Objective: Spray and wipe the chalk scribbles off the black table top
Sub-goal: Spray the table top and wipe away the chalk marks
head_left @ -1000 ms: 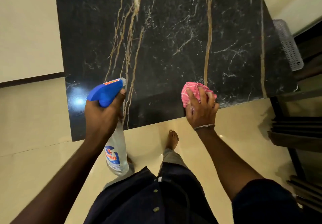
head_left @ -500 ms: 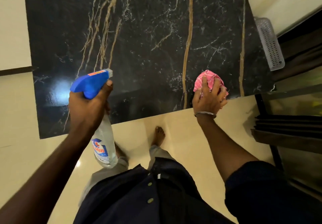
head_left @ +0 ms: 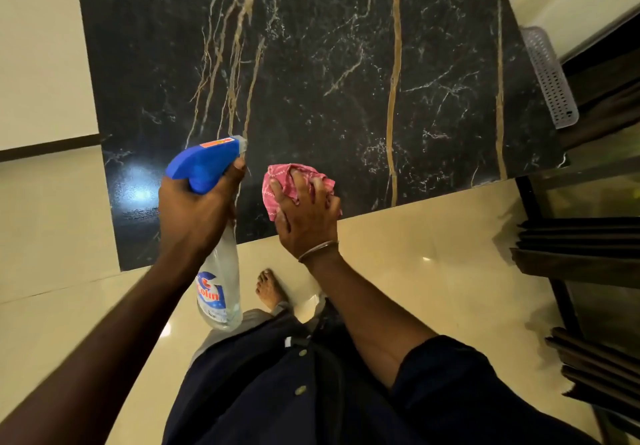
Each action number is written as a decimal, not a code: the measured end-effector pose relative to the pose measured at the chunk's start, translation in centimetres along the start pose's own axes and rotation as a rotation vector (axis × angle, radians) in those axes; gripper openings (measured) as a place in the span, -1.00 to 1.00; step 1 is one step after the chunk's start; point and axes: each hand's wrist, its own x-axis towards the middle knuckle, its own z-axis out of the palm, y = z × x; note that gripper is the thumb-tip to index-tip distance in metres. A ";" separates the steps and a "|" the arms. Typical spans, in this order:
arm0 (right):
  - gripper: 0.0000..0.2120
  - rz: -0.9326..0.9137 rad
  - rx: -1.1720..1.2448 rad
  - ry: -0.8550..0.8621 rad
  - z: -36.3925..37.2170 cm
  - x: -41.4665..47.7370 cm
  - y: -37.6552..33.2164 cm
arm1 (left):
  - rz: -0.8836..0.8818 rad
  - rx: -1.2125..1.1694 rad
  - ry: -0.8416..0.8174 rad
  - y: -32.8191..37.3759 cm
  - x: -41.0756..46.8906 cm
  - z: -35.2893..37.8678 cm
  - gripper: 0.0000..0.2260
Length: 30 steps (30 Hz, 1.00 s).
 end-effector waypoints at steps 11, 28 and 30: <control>-0.48 0.217 -0.140 0.056 -3.0 -0.1 18.4 | 0.031 -0.021 -0.064 2.7 1.1 6.3 -0.66; -0.51 0.710 -0.108 0.113 -9.3 1.5 45.4 | 0.050 -0.029 -0.059 10.3 3.4 22.4 -0.66; -0.52 0.725 -0.122 0.131 -9.5 1.8 45.3 | 0.055 -0.044 -0.052 10.9 3.7 23.0 -0.66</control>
